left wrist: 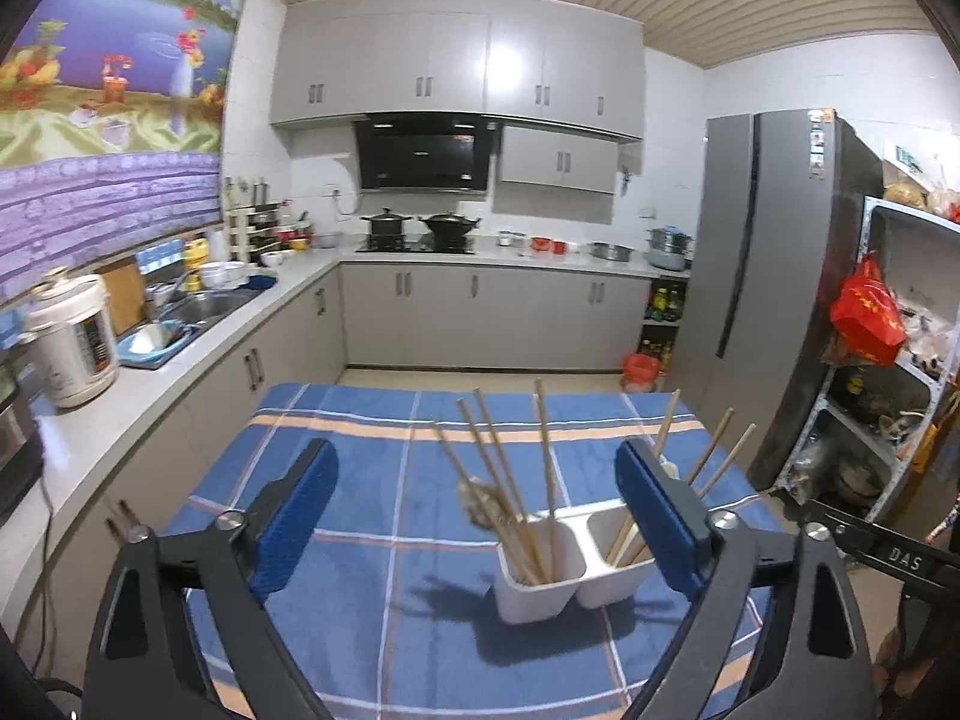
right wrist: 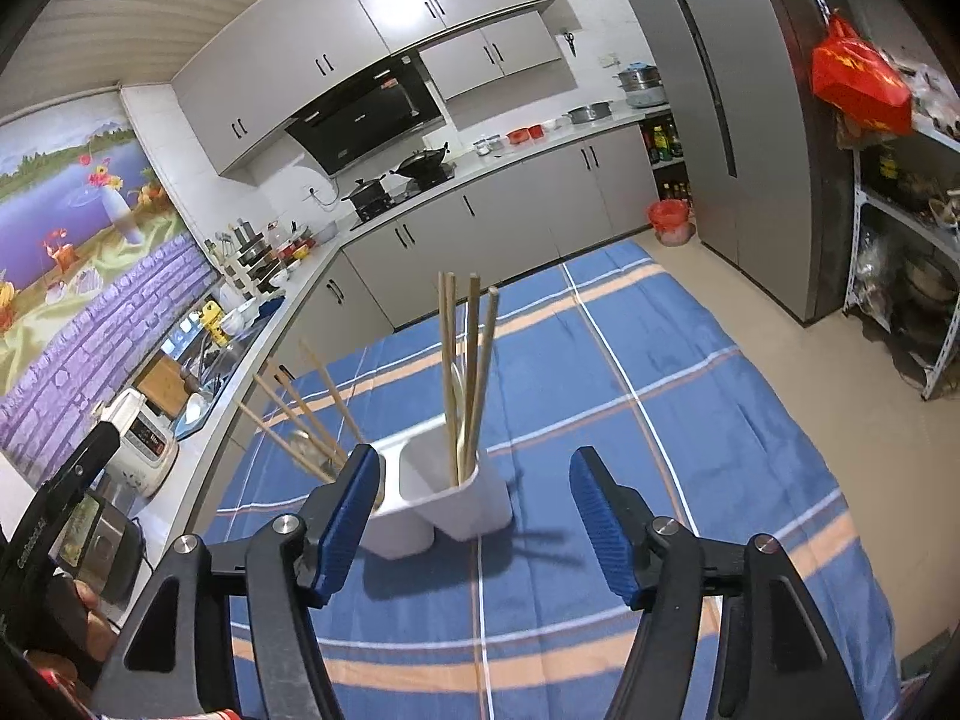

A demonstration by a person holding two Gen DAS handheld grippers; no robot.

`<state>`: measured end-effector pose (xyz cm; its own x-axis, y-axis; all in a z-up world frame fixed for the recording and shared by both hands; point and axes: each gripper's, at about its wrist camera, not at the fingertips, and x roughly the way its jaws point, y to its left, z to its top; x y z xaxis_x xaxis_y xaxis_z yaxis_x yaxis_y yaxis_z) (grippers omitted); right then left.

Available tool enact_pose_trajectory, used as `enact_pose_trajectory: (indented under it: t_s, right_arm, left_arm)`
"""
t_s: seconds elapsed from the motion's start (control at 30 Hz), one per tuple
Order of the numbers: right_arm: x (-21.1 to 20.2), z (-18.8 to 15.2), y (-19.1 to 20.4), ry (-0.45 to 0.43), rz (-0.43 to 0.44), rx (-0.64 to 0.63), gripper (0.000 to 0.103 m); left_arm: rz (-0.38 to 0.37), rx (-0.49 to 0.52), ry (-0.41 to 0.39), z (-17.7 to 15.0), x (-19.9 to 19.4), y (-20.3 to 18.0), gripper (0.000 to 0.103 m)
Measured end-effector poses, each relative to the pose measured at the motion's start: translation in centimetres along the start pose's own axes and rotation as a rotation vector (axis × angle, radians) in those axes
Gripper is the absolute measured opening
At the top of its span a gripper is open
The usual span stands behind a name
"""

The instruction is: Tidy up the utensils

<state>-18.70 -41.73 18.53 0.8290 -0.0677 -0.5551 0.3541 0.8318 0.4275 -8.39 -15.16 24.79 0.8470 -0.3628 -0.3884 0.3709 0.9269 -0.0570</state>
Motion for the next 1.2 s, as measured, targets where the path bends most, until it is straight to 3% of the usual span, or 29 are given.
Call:
enact_pose_trajectory:
  t_s: [0.23,0.47,1.03,1.2]
  right_arm:
    - [-2.8,-2.1,0.1,-0.004,0.027,-0.003,0.072]
    - [-4.9,-3.7,0.2,-0.012,0.04,-0.031,0.074]
    - [-8.4,-6.5,0.5,-0.068,-0.023,-0.105,0.079]
    - [-8.2,-6.9,0.7,-0.053,-0.018,-0.108,0.079]
  left_arm:
    - [0.121,-0.062,-0.024,-1.7,-5.0,1.5,0.1]
    - [0.184,-0.037,-0.028,-2.5,-8.2,1.0,0.1]
    - [0.146,0.042,-0.033,-4.8,-11.1,-2.7,0.103]
    - [0.11,0.048,0.016,-5.4,-11.0,-3.2,0.103]
